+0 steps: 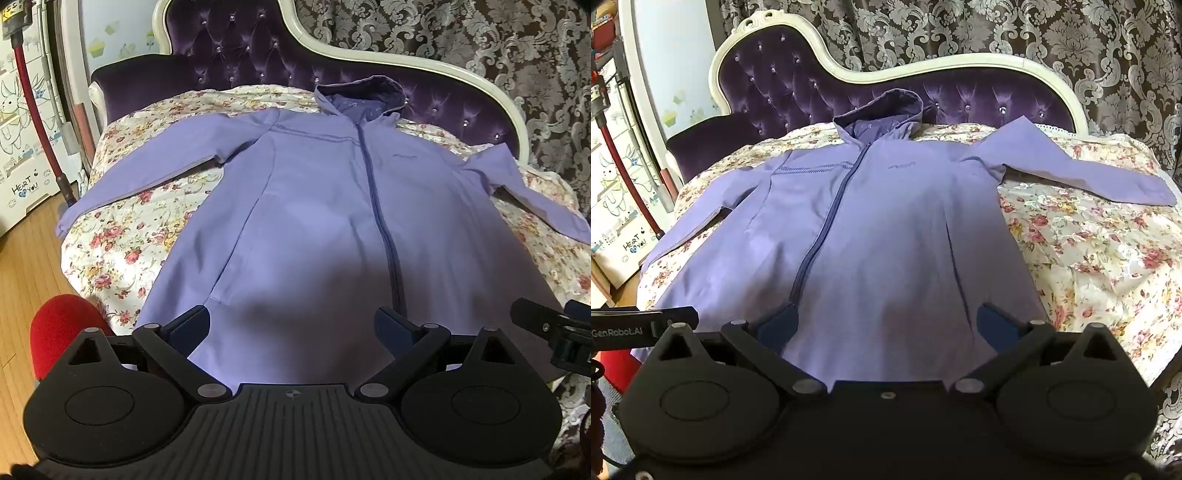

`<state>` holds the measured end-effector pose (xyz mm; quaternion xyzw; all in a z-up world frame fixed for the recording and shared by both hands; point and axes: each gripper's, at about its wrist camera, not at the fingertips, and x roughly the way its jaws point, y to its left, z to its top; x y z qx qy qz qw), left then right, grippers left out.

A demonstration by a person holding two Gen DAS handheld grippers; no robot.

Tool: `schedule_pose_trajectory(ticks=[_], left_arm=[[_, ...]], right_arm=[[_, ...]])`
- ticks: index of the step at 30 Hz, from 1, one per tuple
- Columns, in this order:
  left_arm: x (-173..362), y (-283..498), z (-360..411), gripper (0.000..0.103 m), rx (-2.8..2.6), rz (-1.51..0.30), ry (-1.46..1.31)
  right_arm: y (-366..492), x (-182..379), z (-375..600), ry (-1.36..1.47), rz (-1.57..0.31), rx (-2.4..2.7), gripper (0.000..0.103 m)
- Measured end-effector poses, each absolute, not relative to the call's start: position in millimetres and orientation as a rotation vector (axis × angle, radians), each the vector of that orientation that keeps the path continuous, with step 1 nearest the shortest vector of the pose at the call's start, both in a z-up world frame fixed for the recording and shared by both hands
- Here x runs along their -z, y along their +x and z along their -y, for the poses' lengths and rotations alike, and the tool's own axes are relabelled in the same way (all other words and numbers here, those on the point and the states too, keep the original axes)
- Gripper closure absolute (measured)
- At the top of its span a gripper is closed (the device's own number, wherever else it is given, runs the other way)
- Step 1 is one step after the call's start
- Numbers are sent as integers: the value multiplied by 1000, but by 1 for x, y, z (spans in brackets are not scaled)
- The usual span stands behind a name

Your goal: Fold small clothes

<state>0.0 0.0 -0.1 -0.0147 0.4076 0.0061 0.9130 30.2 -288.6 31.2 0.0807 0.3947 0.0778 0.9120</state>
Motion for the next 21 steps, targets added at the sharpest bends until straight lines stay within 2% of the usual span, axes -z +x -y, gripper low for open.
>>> schedule_pose_trajectory(ticks=[21], left_arm=[[3,8,-4,6,-17,-862,-52]], right_arm=[[44,-23,285,188,-873,-174,1]])
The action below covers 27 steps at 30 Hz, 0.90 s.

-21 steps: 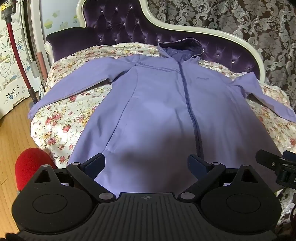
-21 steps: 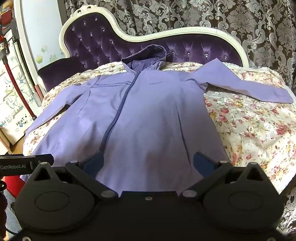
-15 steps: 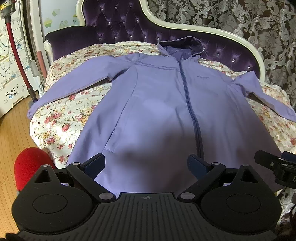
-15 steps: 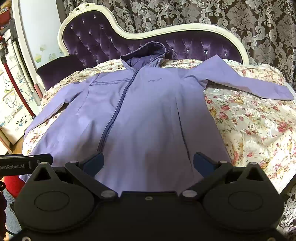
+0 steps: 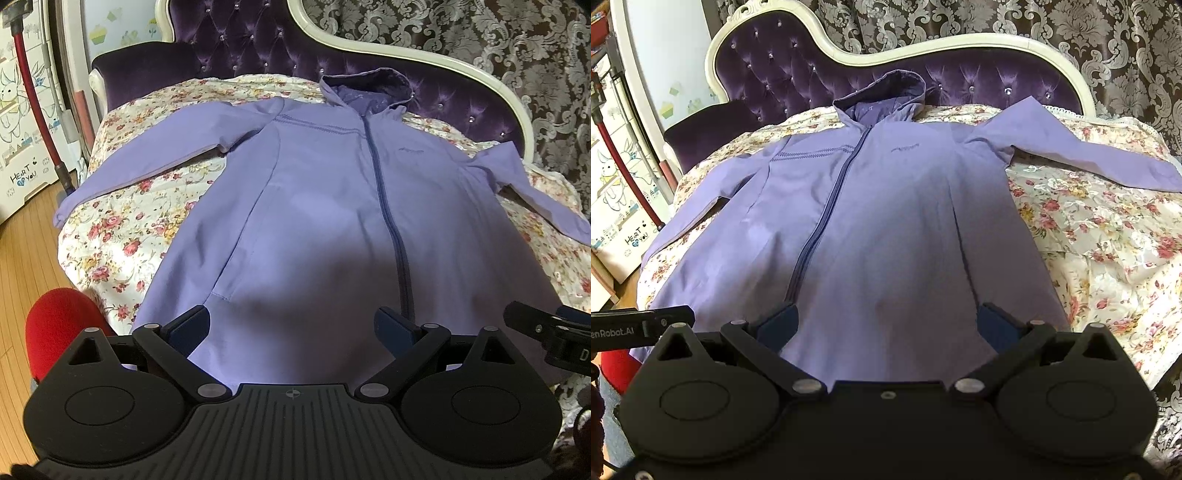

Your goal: Fold small clothes

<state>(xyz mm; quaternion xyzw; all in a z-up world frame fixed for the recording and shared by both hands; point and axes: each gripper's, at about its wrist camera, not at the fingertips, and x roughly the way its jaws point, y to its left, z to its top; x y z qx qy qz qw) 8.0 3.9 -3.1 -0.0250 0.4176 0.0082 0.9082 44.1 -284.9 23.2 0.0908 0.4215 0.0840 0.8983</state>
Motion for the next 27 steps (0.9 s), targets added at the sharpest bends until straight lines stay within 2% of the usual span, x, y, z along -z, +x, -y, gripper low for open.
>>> schedule_pose_trajectory(ticks=[18,27], left_arm=[[-7,18,-13,6,4,-803,-82],[-20,53,-17,6,114,-779,-156]], right_arm=[[63,-21,292,234,-882,-180,1],[85,-24,327,356,-815,-148,1]])
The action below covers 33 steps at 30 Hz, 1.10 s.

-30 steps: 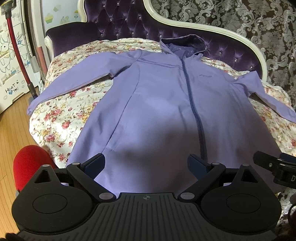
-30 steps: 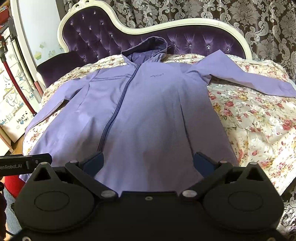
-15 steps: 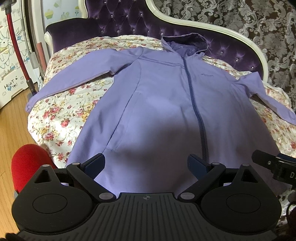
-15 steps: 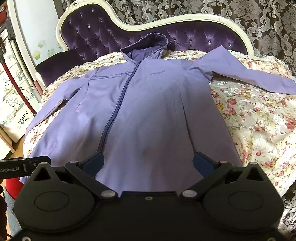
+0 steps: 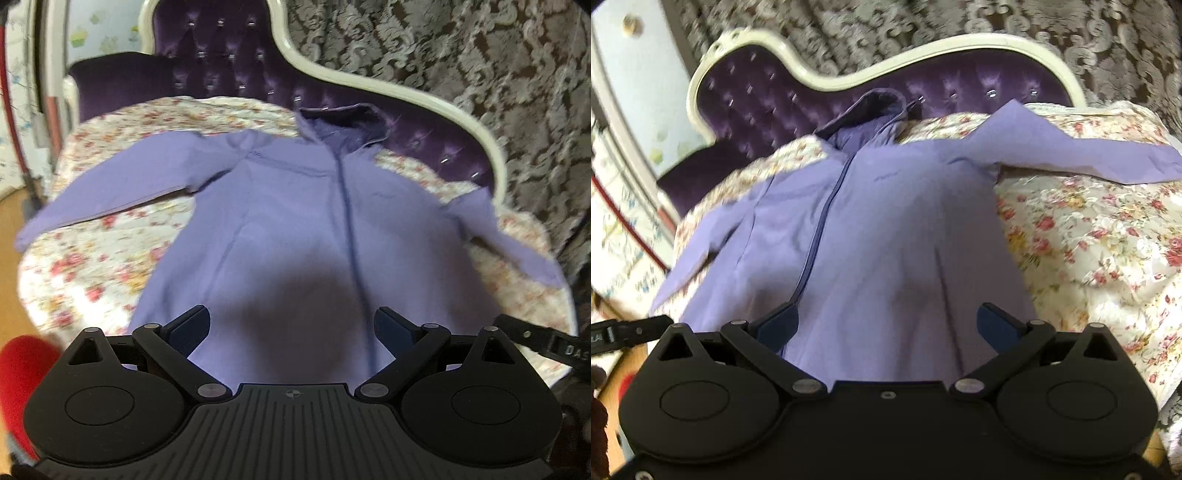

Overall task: Fold small clothes
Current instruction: 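Grasp a jacket sleeve with the right tool and fold it across the body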

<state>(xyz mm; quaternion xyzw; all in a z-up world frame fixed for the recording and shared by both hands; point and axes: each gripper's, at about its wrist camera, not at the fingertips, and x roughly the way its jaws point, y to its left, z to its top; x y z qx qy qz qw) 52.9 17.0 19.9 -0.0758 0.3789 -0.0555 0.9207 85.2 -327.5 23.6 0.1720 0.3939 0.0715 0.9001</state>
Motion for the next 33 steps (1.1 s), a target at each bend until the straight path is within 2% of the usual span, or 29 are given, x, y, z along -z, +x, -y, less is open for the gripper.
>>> schedule_pose_trajectory(ticks=[5,10,24,28,33], left_arm=[[-24,78,-12,6,185,-786,-214],[-34,104,8,6,213,-761,-141],[-19,187,86,6,323,-745,41],[-11,207,105,6,316,-743,87],[1,229,120,6,294,-746,135]], right_arm=[[105,-15,368,492,-785,-108,1],[127,-2,411,577,-799,-49,1],[184,39,568,532,-740,300,1],[200,55,611,599,-713,370,10],[215,71,646,675,-680,436,12]])
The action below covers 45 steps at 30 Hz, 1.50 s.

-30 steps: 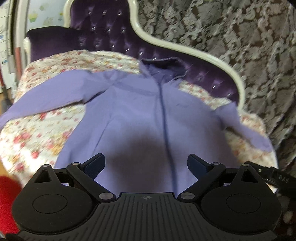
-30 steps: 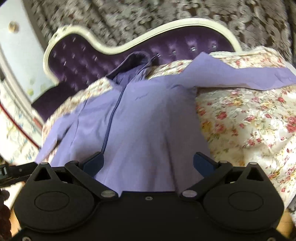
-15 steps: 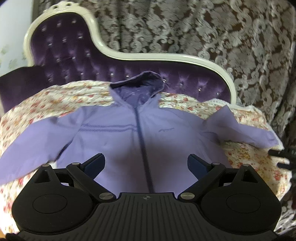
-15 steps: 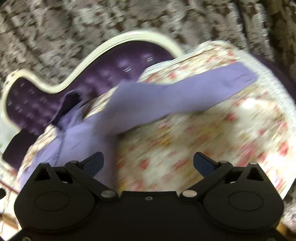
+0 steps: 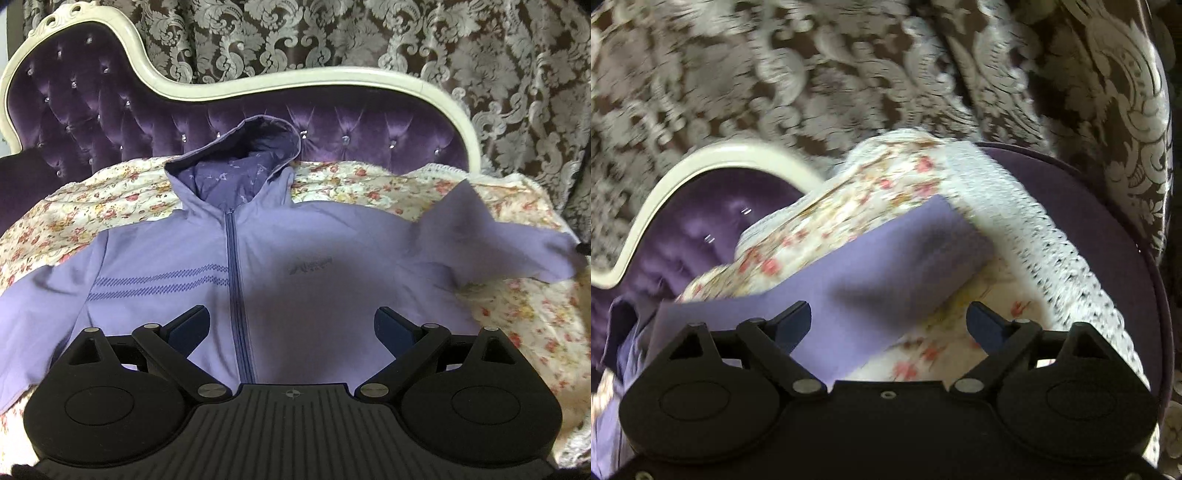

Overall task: Fold small clothes
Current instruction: 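Grasp a jacket sleeve with the right tool and fold it across the body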

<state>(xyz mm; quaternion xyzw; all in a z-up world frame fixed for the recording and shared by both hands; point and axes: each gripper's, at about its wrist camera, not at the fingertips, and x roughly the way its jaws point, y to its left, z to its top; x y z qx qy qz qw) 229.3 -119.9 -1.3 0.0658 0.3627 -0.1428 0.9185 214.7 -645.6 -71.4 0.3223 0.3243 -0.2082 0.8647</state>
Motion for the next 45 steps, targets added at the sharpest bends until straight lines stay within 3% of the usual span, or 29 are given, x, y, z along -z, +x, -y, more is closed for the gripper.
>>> schedule_pose_trajectory(ticks=[6,9,10,13,16,22,28,35,39,42,44,45], left_arm=[[14,257,129,6,297,-785,125],[20,267,133,6,300,-804,120],[22,269,135,6,303,-808,119],[26,277,141,6,309,-819,117],[29,287,150,6,321,-835,113],[30,307,177,6,360,-825,119],[43,326,214,6,397,-832,139],[84,349,239,5,382,-934,148],[89,346,239,4,380,-886,160],[88,350,237,4,392,-899,150],[88,349,238,4,393,-895,155],[89,347,239,3,393,-889,157]], right_arm=[[224,97,670,775,-635,445,23],[229,100,675,792,-615,461,35],[231,100,678,797,-607,467,43],[236,104,685,819,-613,476,83],[235,91,687,842,-577,455,86],[243,10,685,729,-461,338,90],[270,-72,656,551,-398,213,91],[293,-119,606,460,-358,67,94],[304,-129,581,396,-383,16,94],[311,-117,577,370,-433,42,84],[318,-96,584,374,-489,86,44],[319,-86,588,374,-513,107,32]])
